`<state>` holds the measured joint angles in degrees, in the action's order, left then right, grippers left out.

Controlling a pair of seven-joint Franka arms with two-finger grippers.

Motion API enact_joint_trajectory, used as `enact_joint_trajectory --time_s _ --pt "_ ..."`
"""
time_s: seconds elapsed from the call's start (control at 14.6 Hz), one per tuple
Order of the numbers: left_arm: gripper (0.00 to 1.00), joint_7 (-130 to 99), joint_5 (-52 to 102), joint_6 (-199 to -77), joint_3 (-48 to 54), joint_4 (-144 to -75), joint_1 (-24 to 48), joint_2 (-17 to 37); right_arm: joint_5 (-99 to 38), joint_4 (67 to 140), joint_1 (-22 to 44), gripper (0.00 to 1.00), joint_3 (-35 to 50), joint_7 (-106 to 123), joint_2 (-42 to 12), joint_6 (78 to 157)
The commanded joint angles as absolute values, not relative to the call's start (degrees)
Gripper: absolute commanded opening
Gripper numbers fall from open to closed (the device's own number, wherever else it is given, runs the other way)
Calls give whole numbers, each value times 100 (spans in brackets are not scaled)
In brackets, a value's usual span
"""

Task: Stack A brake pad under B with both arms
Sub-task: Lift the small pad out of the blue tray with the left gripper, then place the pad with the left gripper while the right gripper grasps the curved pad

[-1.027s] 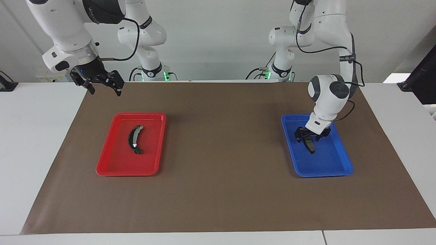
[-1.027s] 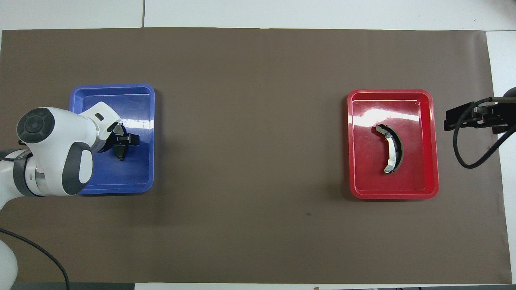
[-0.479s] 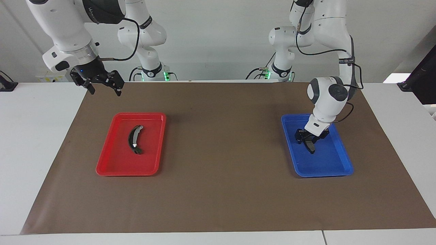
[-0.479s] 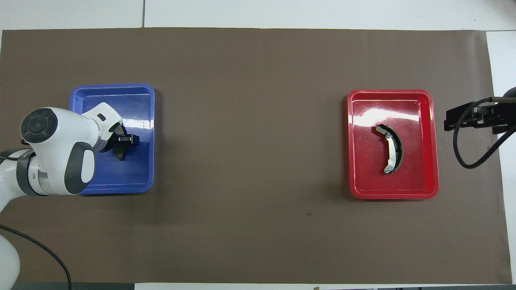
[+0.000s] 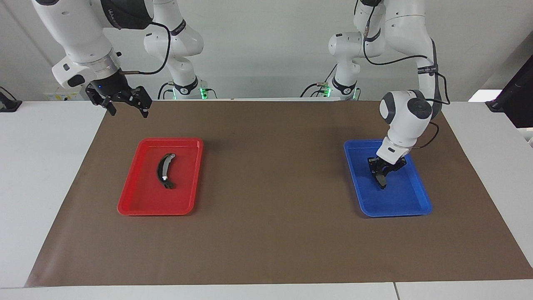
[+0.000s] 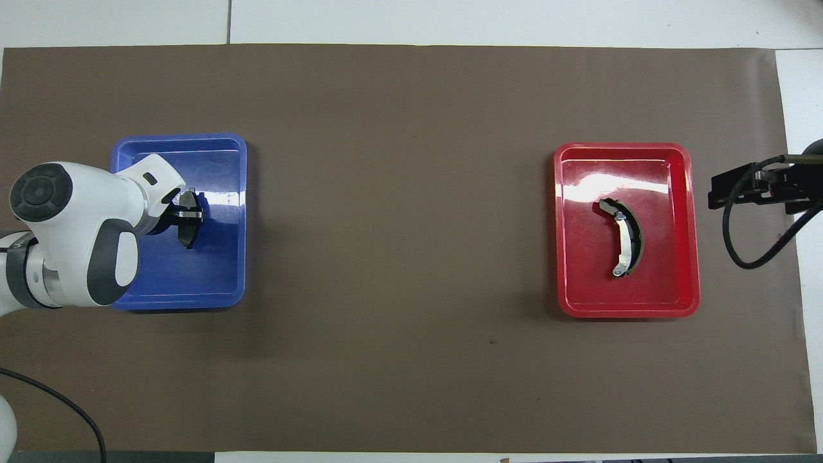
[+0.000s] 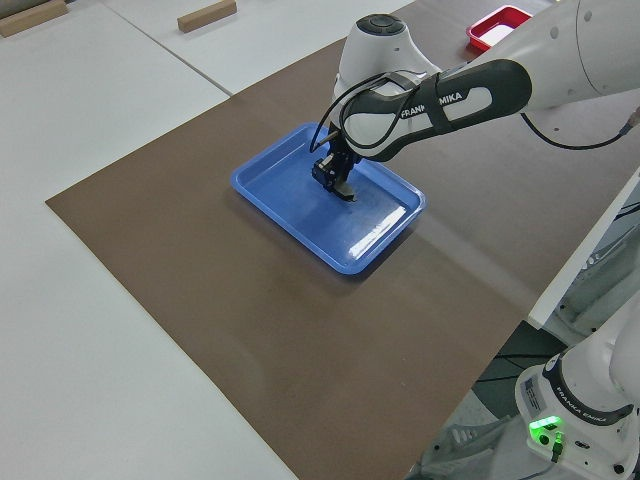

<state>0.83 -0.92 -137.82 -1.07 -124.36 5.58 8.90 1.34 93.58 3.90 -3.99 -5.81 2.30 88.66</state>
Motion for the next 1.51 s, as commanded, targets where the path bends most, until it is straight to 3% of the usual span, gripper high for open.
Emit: enact_joint_trajectory --time_s 0.0,0.34,0.55,0.82,1.16,1.3,1.44 --pt "10 106 -97 -13238 -106 -12086 641 712 105 9483 352 100 -395 -439 316 8973" --pt "4 -534 438 -13086 -105 -11690 1685 791 -35 11195 281 100 -404 -265 844 10554" --pt "1 -1543 588 -13656 -105 -11698 2458 974 -158 11407 158 100 -413 315 423 10932" --pt "1 -2802 1291 -14343 -105 -11497 3505 1528 -167 12654 123 100 -413 878 194 12775" --pt "2 -3226 1301 -14616 -105 -11259 3876 2083 -167 13139 123 100 -404 984 -324 13807" --pt "21 -3226 1301 -14537 -105 -11267 3876 2083 -167 13262 141 100 -404 993 -343 13878" --pt "57 -3217 1301 -14528 -105 -11268 3876 2083 -167 13385 149 100 -404 1141 -404 14009"
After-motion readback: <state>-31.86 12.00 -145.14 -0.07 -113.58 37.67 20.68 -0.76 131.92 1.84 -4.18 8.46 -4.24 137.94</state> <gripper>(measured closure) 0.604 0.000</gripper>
